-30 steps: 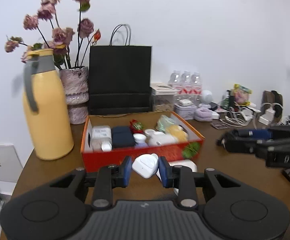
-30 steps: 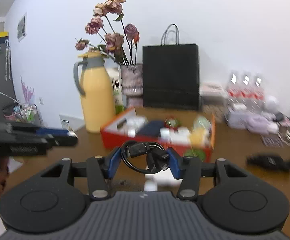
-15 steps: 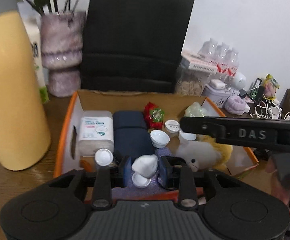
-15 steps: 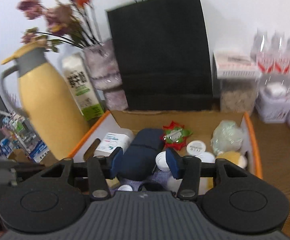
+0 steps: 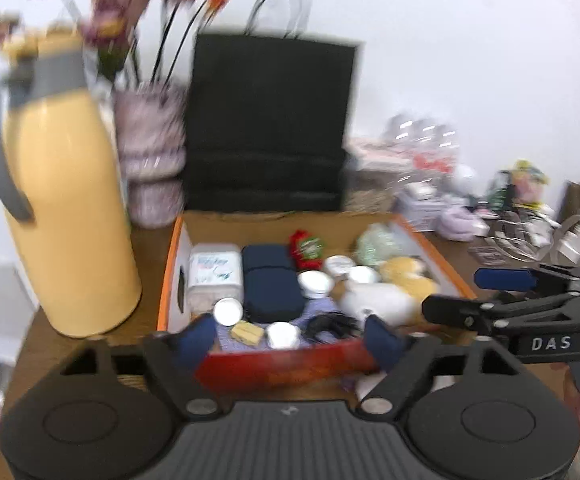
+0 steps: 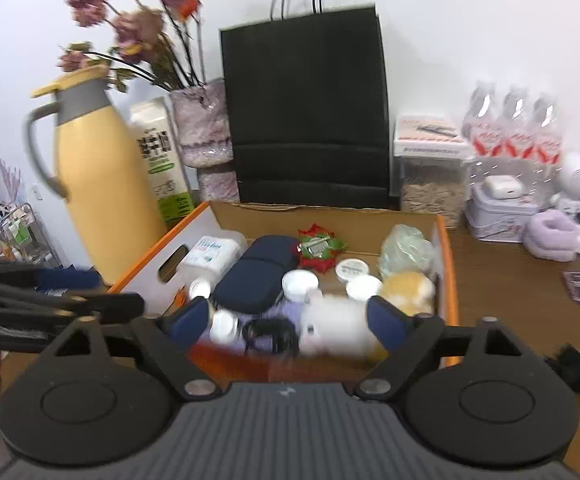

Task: Organize objects
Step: 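Withdraw both open tools from the cardboard box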

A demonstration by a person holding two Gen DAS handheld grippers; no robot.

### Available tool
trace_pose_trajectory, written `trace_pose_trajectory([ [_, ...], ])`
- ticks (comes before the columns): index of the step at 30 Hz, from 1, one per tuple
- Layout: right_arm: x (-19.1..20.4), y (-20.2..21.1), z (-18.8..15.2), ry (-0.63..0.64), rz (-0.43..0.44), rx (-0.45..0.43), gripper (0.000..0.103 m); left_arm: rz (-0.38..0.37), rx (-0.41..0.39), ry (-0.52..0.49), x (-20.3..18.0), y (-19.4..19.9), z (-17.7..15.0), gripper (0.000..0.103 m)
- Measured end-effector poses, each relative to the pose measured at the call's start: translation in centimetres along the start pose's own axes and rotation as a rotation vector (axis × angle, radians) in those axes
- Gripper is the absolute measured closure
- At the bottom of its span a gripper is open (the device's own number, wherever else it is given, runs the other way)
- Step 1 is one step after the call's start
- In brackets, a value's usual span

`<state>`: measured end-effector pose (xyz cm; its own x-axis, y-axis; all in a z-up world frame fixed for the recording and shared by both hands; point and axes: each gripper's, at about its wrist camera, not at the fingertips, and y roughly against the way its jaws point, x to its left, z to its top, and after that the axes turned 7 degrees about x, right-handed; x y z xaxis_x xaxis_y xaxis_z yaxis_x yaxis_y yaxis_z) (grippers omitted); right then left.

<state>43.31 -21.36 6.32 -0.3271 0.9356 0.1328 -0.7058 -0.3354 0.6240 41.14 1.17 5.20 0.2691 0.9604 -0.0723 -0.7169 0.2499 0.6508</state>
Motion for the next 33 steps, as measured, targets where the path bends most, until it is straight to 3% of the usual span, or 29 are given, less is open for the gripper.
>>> trace_pose_trajectory([
  [9, 2.9, 11.9, -10.2, 0.049, -0.041, -0.069, 0.001, -0.033, -0.09, -0.032, -5.1, 11.5, -9.6, 0.011],
  [13, 4.3, 15.7, -14.6, 0.039, -0.062, -0.066, 0.0, -0.021, -0.092, -0.064, -7.4, 14.9, -13.9, 0.011],
  [16, 5.2, 17.9, -17.4, 0.024, -0.082, -0.069, 0.0, -0.048, -0.063, -0.028, -8.1, 16.6, -16.6, 0.01],
  [22, 5.9, 20.6, -20.7, 0.014, -0.08, -0.064, 0.0, -0.015, -0.038, -0.047, -9.2, 18.7, -20.2, 0.01],
  [27, 6.0, 21.1, -21.3, 0.003, -0.094, -0.056, 0.0, 0.004, -0.013, -0.022, -9.3, 18.9, -21.0, 0.009],
  [30, 6.0, 20.6, -21.2, 0.008, -0.098, -0.051, 0.0, -0.012, -0.005, -0.025, -9.4, 18.0, -21.1, 0.003],
  [33, 5.8, 19.5, -21.1, 0.006, -0.118, -0.039, 0.0, 0.017, -0.001, -0.023, -9.5, 15.2, -21.1, 0.0],
])
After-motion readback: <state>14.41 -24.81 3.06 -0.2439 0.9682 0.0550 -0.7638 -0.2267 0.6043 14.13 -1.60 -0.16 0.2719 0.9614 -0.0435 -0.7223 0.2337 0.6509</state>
